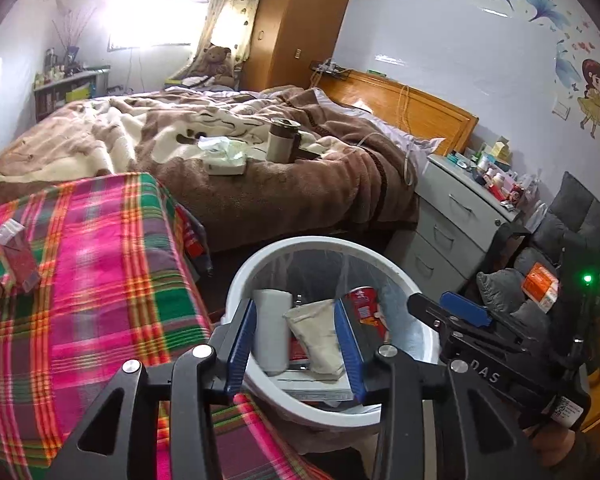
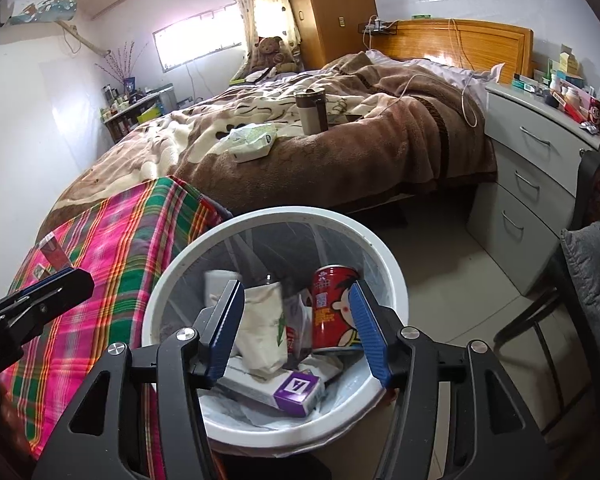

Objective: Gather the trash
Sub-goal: 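Open both grippers to drop the packet and tissue into the wastebasket, then move both grippers back over the blanket toward the two boxes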

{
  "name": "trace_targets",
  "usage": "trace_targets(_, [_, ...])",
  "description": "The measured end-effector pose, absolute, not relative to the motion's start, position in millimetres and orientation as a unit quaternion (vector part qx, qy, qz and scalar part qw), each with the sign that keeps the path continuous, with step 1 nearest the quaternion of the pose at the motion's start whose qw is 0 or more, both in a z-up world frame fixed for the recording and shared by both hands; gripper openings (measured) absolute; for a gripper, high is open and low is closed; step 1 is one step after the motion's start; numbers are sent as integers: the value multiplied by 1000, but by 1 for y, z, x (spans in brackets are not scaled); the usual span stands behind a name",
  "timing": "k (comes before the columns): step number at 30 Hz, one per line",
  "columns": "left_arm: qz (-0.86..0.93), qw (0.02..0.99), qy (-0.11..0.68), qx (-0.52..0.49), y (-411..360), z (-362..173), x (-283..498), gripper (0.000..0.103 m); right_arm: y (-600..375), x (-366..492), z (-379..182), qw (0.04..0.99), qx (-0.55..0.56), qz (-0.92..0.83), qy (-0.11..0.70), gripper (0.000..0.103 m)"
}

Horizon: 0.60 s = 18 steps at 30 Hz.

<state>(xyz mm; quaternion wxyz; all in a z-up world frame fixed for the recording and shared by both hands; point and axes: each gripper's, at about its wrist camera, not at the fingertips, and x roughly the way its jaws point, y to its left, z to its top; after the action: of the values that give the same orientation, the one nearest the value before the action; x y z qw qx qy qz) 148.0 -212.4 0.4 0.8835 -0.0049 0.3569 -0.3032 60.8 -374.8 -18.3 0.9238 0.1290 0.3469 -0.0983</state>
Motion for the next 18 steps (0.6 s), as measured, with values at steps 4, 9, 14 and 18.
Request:
trace_targets(4, [-299,886,354,-11,-202,4,146,41,-368,59,-14,927,126,-91,340,57])
trace_targets(9, [-287,893,347,-12,-188,9,142,41,-359,60,-10,931,122,-83,334,57])
trace_targets(14, [-271,901,338,-21,-167,14,142,46,-346,62,-8,933,116,-71,332,57])
trace_targets(18, [-256,906,335,-29,-149,17,144,50,-336,66,-7,935,111,-62,331,57])
